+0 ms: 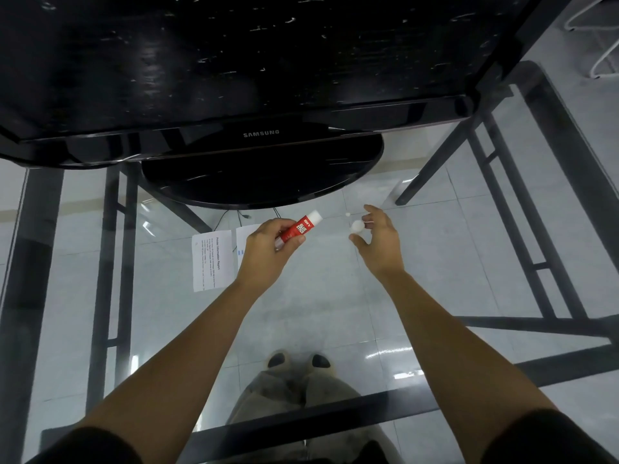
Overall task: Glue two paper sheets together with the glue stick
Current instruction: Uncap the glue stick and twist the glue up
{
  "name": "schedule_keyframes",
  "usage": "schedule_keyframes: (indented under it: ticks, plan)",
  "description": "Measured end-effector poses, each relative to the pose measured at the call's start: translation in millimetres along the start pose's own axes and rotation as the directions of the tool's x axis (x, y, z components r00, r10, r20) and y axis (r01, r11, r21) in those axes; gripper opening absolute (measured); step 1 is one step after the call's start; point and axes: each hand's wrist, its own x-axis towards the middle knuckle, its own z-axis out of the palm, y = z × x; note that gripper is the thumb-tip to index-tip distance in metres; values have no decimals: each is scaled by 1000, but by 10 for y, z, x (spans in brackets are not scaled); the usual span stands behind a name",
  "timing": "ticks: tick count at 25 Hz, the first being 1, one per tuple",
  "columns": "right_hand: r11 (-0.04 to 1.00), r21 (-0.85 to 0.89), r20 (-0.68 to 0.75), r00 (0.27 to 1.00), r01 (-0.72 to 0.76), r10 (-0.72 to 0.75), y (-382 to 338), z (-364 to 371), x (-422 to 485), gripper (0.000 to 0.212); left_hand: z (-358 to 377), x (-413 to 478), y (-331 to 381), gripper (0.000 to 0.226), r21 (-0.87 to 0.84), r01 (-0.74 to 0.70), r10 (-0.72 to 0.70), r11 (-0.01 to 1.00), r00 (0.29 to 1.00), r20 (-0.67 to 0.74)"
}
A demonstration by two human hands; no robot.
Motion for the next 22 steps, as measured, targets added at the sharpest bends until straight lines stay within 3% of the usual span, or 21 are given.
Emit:
schedule_keyframes:
  ticks: [4, 7, 9, 12, 16, 18, 19, 22]
  plan:
    - [998, 64, -51, 999, 10, -7, -182, -152, -28, 66, -68, -21, 102, 32, -50, 1, -2, 999, 1000, -14]
    - [978, 196, -114, 992, 70, -48, -522, -297, -98, 40, -176, -42, 276, 30, -207, 5, -13, 978, 999, -39]
    - [951, 305, 1, 999, 44, -46, -767, -367, -214, 25, -247, -86, 409, 29, -317, -24, 7, 948, 998, -55]
    - [908, 419, 163, 984, 2, -77, -1050, -409, -389, 18, -347, -164, 585, 29, -256, -117, 101, 960, 992, -75]
    - [836, 547, 191, 978, -34, -85, -1303, -439, -511, 35, -483, -287, 744, 24, -230, -238, 221, 944, 971, -96]
    - [814, 580, 162, 984, -31, -78, -1379, -477, -542, 29, -515, -344, 768, 23, -311, -184, 164, 932, 982, -90]
    - [807, 590, 147, 985, -15, -89, -1415, -502, -558, 26, -529, -378, 781, 22, -437, -95, 76, 895, 995, -60]
    - [800, 599, 130, 981, 40, -146, -1524, -550, -612, 20, -580, -460, 854, 21, -801, 185, -119, 569, 983, 143]
